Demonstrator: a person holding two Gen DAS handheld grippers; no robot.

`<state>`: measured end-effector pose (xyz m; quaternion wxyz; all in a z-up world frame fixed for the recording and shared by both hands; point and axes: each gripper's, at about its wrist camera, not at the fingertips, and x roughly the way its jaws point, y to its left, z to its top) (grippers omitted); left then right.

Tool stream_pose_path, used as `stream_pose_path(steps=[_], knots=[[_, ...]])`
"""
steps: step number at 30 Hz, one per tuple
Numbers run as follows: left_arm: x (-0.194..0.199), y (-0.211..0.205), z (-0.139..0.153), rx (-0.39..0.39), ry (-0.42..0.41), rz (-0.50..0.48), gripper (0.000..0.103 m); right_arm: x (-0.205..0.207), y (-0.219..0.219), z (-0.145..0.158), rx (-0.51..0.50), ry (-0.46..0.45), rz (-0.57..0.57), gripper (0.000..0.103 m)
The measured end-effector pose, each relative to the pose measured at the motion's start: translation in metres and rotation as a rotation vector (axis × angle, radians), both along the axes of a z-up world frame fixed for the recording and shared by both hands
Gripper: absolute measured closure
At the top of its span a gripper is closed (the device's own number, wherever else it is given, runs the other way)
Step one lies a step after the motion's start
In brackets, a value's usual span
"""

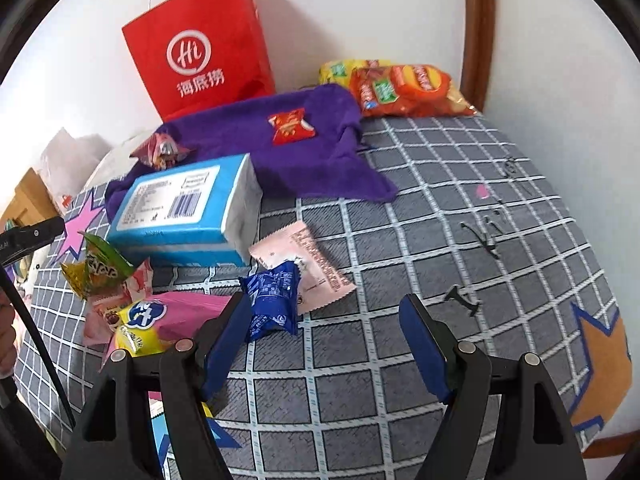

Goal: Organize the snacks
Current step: 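Withdraw both tools from the towel back toward the remaining snacks, then grasp the blue packet with the right tool while the left tool grasps the yellow chip bag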

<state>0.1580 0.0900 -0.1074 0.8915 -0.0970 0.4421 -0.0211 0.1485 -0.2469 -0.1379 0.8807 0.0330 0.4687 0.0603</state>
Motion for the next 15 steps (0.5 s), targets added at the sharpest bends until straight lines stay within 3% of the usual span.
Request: stream_pose_path(steps=[6, 11, 12, 15], knots=[[0.002, 0.006, -0.006, 0.018, 0.02, 0.012, 0.033, 0.015, 0.015, -0.021, -0.001, 0.032, 0.048, 0.03], [0.001, 0.019, -0.009, 0.033, 0.031, 0.038, 0.033, 0.025, 0.021, -0.039, 0.036, 0.09, 0.09, 0.059], [0.001, 0.023, -0.01, 0.034, 0.033, 0.045, 0.033, 0.025, 0.022, -0.039, 0.052, 0.092, 0.104, 0.074], [0.001, 0.03, -0.013, 0.036, 0.04, 0.06, 0.033, 0.02, 0.021, -0.032, 0.068, 0.073, 0.112, 0.076]])
